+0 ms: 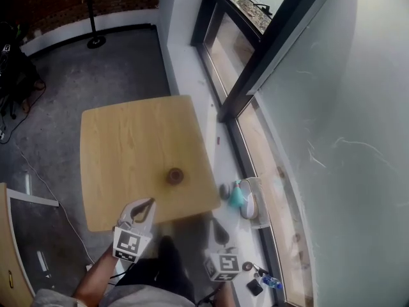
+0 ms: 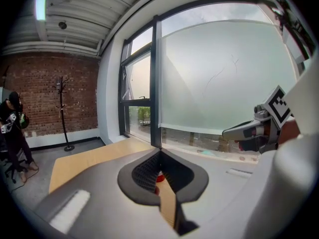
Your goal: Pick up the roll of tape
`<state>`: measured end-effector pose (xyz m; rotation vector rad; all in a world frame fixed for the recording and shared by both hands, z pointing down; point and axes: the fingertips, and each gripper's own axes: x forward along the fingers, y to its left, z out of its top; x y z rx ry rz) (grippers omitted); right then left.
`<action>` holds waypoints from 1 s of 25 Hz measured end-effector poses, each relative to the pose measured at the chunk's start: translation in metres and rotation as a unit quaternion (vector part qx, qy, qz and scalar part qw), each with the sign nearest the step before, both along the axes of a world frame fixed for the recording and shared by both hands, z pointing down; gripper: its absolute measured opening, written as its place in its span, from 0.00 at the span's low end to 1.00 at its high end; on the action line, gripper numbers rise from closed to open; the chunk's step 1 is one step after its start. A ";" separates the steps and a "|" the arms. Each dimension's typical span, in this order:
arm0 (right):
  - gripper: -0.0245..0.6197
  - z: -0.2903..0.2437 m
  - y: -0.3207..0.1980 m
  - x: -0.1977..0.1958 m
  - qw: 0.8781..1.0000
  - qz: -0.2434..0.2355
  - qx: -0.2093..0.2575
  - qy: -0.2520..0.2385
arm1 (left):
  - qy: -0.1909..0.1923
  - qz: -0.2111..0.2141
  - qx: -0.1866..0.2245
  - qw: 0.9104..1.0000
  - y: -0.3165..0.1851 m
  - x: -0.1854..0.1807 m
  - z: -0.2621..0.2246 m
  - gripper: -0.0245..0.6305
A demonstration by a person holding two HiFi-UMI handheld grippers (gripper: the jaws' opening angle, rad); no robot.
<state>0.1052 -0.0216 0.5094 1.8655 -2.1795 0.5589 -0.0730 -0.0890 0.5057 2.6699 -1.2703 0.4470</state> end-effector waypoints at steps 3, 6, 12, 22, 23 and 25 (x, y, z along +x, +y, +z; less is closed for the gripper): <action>0.06 0.019 -0.005 0.008 1.000 -0.001 -0.015 -0.002 | -0.004 0.001 -0.010 1.000 -0.010 0.008 0.018 0.04; 0.06 0.034 -0.013 0.011 1.000 -0.002 -0.024 -0.009 | -0.006 0.005 -0.020 1.000 -0.018 0.015 0.036 0.04; 0.06 0.061 -0.027 0.019 0.999 -0.007 -0.038 -0.016 | -0.019 0.000 -0.034 0.999 -0.035 0.023 0.069 0.04; 0.06 0.108 -0.050 0.031 0.998 -0.002 -0.061 -0.029 | -0.039 0.008 -0.041 0.998 -0.057 0.038 0.109 0.04; 0.06 0.112 -0.052 0.031 0.998 -0.003 -0.062 -0.029 | -0.038 0.008 -0.045 0.998 -0.059 0.038 0.113 0.04; 0.06 0.118 -0.056 0.031 0.997 -0.005 -0.066 -0.031 | -0.039 0.011 -0.051 0.998 -0.060 0.040 0.120 0.04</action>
